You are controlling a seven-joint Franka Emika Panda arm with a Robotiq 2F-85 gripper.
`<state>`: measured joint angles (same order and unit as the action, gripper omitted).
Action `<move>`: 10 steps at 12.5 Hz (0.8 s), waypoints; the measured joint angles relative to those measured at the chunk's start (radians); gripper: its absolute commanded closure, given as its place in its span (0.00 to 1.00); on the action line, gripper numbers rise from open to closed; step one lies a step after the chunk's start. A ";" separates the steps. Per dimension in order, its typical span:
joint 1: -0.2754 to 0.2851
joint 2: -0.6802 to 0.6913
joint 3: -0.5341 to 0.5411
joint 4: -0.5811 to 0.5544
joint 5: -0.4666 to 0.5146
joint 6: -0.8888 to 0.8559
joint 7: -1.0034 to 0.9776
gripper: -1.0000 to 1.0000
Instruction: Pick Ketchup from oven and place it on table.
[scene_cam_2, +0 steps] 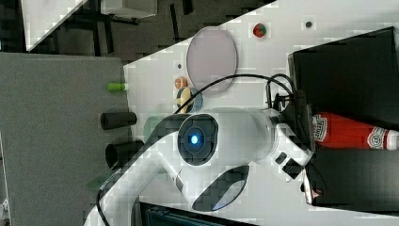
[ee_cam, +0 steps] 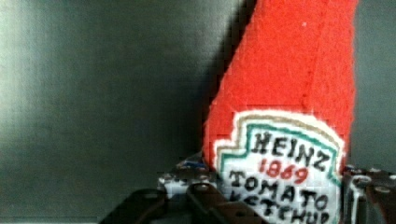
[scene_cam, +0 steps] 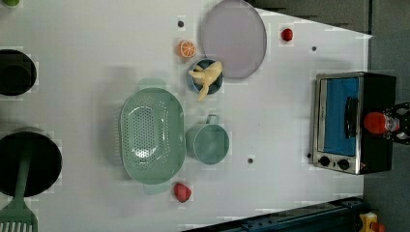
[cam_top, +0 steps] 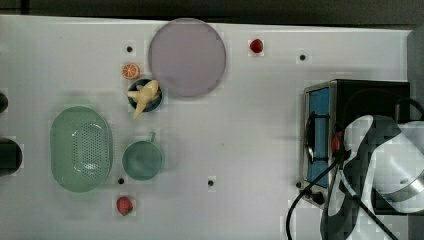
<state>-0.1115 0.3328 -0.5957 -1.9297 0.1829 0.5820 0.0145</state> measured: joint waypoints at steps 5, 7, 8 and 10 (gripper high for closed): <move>0.026 -0.059 -0.006 0.146 -0.101 -0.191 0.012 0.36; 0.059 -0.110 0.008 0.230 -0.103 -0.311 0.011 0.36; 0.073 -0.146 0.032 0.250 -0.113 -0.338 0.010 0.36; 0.096 -0.224 0.101 0.255 -0.134 -0.365 -0.018 0.36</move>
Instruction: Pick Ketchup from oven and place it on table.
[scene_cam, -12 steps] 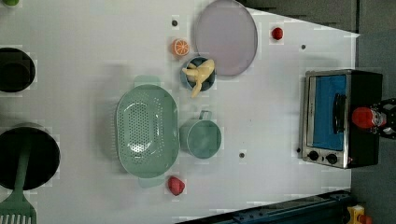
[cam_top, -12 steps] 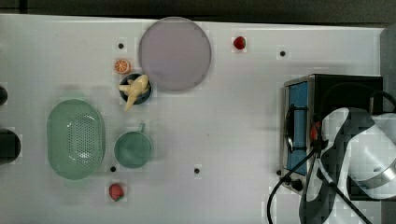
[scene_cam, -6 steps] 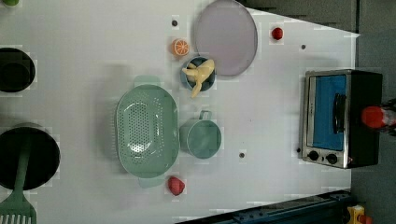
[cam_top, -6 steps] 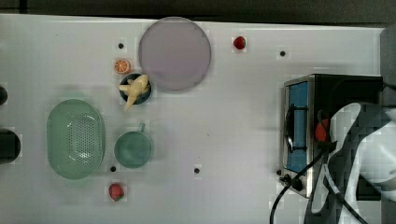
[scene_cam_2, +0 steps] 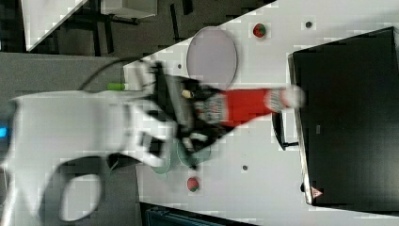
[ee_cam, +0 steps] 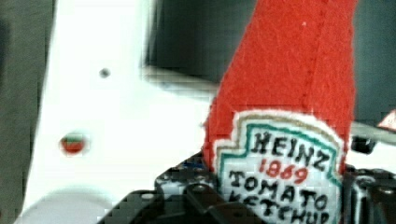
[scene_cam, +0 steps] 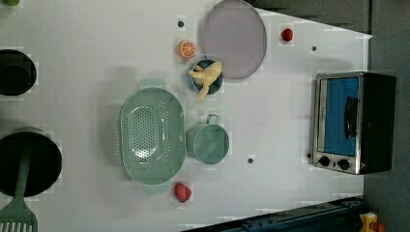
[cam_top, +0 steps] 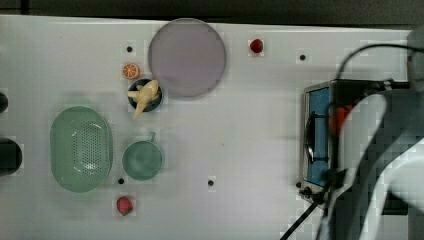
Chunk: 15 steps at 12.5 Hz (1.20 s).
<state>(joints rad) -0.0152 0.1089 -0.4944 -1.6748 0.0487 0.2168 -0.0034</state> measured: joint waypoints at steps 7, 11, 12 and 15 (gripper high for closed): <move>0.119 -0.056 0.234 -0.023 0.019 -0.022 -0.031 0.36; 0.165 -0.049 0.327 -0.170 0.032 0.050 -0.025 0.36; 0.176 -0.045 0.323 -0.217 0.035 0.106 -0.022 0.36; 0.170 -0.024 0.304 -0.401 0.014 0.330 -0.020 0.36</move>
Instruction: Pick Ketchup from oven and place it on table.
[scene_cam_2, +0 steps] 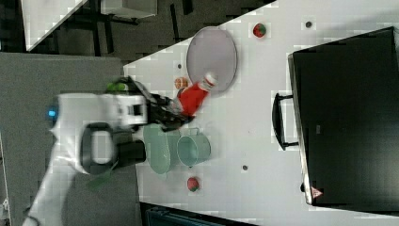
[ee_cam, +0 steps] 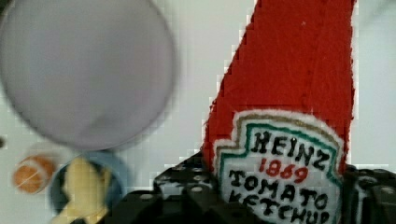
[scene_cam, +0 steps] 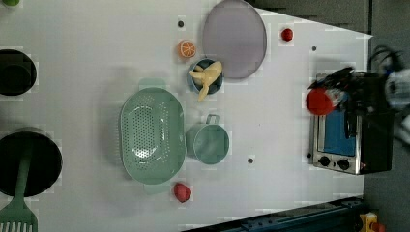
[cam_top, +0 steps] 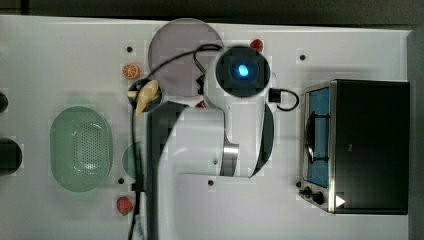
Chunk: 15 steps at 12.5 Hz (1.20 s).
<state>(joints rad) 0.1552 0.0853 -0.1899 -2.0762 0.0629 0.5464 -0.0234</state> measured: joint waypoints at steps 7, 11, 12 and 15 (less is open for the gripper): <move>-0.012 0.217 -0.002 -0.211 0.009 0.287 0.002 0.33; -0.019 0.285 -0.004 -0.232 0.005 0.367 0.003 0.00; -0.015 0.279 -0.003 -0.232 0.005 0.365 0.003 0.00; -0.016 0.219 0.019 -0.201 0.016 0.348 0.004 0.00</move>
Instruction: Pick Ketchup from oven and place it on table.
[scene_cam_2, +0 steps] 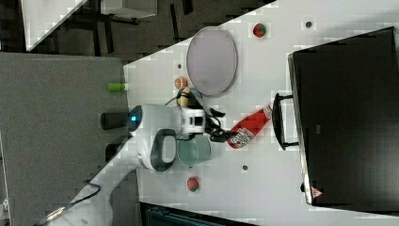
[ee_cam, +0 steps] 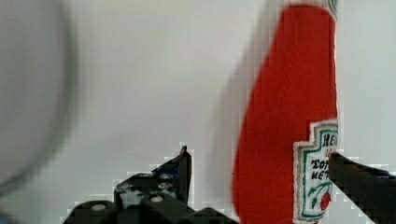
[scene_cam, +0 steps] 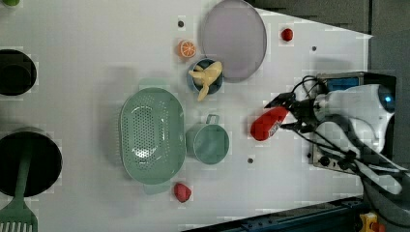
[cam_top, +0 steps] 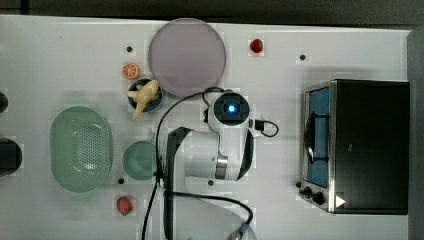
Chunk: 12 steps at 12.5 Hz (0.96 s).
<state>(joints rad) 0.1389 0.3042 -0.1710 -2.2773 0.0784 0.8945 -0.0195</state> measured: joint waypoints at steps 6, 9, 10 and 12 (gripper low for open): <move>0.009 -0.281 -0.009 0.256 -0.013 -0.286 0.001 0.00; 0.001 -0.338 -0.010 0.459 -0.010 -0.494 0.001 0.00; -0.004 -0.340 -0.007 0.516 -0.007 -0.545 0.002 0.00; -0.004 -0.340 -0.005 0.580 -0.025 -0.654 0.004 0.00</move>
<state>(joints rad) 0.1345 -0.0362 -0.1757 -1.6973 0.0531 0.2407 -0.0159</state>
